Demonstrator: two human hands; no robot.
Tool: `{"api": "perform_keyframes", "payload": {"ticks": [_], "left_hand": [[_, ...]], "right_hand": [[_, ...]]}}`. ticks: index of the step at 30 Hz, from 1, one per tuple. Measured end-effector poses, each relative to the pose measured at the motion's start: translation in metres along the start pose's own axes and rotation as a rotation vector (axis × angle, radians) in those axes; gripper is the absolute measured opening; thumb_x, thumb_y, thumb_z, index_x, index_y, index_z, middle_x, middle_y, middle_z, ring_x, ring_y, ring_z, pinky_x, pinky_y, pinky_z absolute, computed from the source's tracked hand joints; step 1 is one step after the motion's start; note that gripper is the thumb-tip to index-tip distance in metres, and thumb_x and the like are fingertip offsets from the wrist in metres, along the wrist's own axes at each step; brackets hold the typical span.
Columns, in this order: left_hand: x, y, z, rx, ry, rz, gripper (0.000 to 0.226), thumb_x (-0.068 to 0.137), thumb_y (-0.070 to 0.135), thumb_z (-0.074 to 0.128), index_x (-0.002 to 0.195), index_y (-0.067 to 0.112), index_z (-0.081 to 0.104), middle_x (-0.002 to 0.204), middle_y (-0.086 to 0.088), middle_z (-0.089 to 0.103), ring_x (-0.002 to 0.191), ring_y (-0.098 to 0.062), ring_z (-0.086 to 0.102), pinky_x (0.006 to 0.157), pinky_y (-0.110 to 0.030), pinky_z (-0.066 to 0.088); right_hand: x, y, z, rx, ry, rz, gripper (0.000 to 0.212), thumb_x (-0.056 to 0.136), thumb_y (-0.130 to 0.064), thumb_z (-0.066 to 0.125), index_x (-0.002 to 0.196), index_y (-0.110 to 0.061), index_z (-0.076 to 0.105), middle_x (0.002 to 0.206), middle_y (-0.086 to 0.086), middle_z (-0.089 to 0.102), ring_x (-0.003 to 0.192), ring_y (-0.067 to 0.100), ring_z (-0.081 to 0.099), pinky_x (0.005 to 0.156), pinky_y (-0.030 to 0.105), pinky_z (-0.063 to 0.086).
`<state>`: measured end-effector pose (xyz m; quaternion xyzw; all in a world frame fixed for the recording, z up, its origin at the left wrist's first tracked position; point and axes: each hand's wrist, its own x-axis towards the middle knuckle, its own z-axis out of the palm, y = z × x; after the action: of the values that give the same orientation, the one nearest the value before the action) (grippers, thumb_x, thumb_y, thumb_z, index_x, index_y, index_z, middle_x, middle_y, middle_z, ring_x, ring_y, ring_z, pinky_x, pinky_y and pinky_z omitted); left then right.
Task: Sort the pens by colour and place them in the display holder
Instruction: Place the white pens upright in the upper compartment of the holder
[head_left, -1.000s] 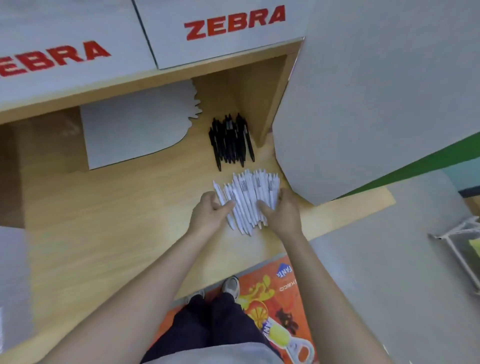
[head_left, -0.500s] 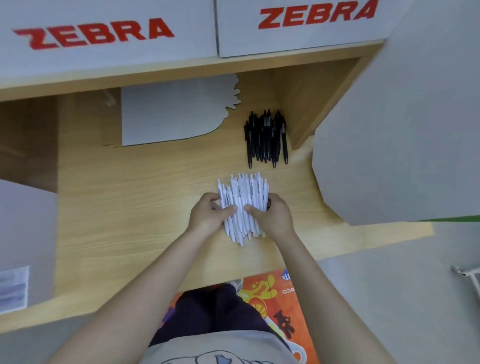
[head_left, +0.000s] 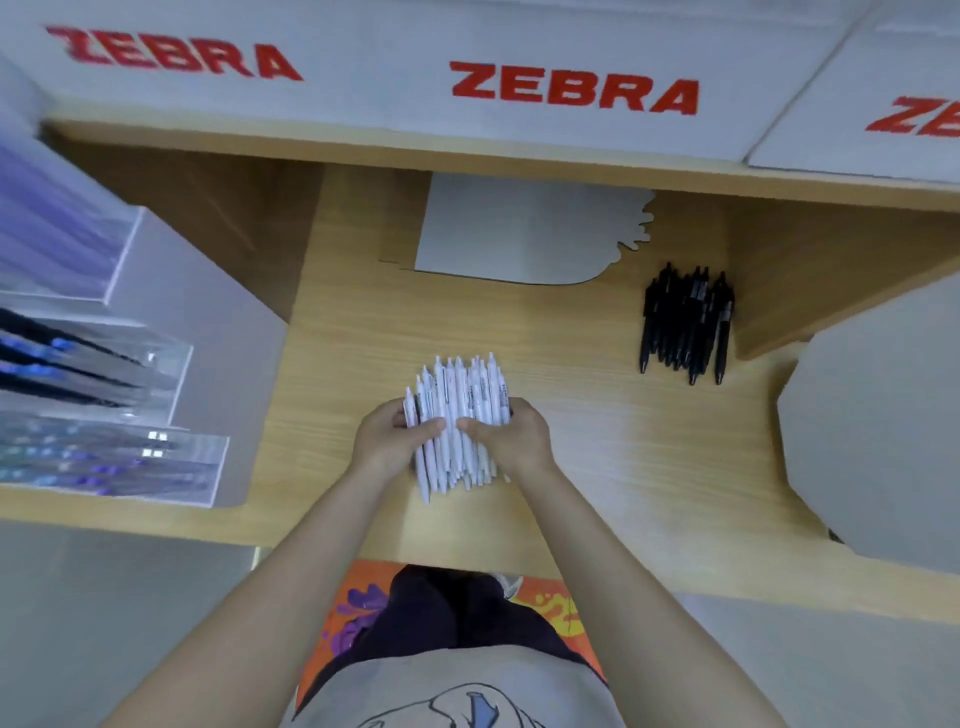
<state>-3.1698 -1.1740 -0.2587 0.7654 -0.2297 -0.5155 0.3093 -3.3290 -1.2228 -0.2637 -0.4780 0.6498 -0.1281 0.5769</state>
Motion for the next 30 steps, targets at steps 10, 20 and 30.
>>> {"api": "perform_keyframes", "payload": {"ticks": [10,20,30], "left_hand": [[0.003,-0.011,-0.01,-0.289,0.046,-0.112,0.012,0.091,0.007,0.065,0.099,0.005,0.073,0.085,-0.008,0.076,0.074,-0.019,0.073,0.074,-0.032,0.058],[-0.025,0.007,-0.029,-0.596,-0.258,-0.118,0.022,0.098,0.007,0.057,0.119,0.001,0.058,0.09,-0.012,0.072,0.073,-0.025,0.071,0.063,-0.034,0.059],[-0.074,0.057,0.009,-0.674,-0.575,-0.131,0.055,0.093,0.022,0.062,0.139,-0.002,0.046,0.117,-0.023,0.059,0.088,-0.033,0.069,0.076,-0.051,0.059]], "right_hand": [[-0.008,-0.013,-0.003,0.171,0.001,0.073,0.013,0.085,-0.013,0.072,0.098,-0.015,0.069,0.093,0.002,0.073,0.082,0.016,0.069,0.063,0.02,0.052],[-0.05,-0.02,-0.023,0.322,-0.084,0.018,0.006,0.093,-0.012,0.065,0.097,-0.008,0.067,0.079,0.005,0.069,0.069,0.02,0.066,0.058,0.029,0.051],[-0.096,-0.061,-0.04,0.242,-0.087,-0.19,0.01,0.096,-0.015,0.061,0.101,-0.009,0.066,0.085,0.003,0.071,0.077,0.017,0.068,0.066,0.025,0.054]]}}
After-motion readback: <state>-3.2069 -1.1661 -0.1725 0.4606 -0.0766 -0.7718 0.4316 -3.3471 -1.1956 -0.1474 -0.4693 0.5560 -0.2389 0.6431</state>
